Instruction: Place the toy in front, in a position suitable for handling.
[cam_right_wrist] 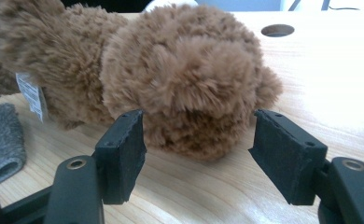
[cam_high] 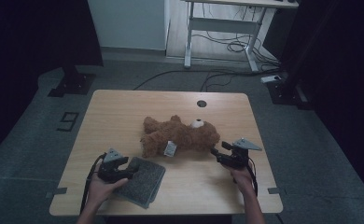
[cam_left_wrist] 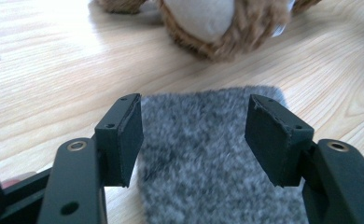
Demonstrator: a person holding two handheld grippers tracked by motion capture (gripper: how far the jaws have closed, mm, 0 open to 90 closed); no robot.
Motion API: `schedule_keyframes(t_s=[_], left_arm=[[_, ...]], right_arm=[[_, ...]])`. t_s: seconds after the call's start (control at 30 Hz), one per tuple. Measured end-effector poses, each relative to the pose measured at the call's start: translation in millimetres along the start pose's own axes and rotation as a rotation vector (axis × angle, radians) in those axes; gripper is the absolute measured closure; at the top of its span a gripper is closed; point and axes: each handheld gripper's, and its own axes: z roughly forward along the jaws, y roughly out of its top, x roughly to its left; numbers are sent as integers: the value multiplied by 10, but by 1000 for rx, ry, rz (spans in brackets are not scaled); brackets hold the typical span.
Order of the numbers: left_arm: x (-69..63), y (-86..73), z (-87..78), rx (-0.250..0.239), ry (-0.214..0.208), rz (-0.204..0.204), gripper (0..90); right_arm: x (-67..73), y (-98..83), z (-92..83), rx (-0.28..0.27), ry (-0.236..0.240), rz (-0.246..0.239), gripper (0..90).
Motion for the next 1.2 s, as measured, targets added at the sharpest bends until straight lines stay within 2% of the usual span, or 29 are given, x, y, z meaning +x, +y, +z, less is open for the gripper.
schedule_keyframes(t_s=[0.07, 0.23, 0.37, 0.63, 0.73, 0.87, 1.07, 1.17, 1.2], left_arm=[[12, -52, 17, 30, -1, 1, 350], [-11, -118, 72, 69, 3, 20, 327], [-45, -124, 88, 70, 5, 26, 326], [-300, -105, 124, 55, -42, 64, 330], [-384, -126, 203, 83, -49, 69, 300], [-469, -148, 296, 117, -44, 72, 212], [-502, -172, 366, 136, -30, 71, 162], [-533, -192, 393, 138, -10, 96, 151], [-560, -207, 408, 137, 7, 121, 148]], right_arm=[[23, 8, 0, -4, 4, -5, 339], [43, -9, 8, 3, -1, 6, 329], [51, -29, 3, 14, -9, 15, 329], [56, -85, 6, 38, -27, 16, 329], [67, -79, -9, 29, -31, 12, 329], [69, -79, -16, 27, -35, 9, 329], [63, -83, -11, 27, -40, 11, 329], [64, -82, -10, 25, -41, 11, 329], [64, -82, -10, 25, -42, 11, 329]])
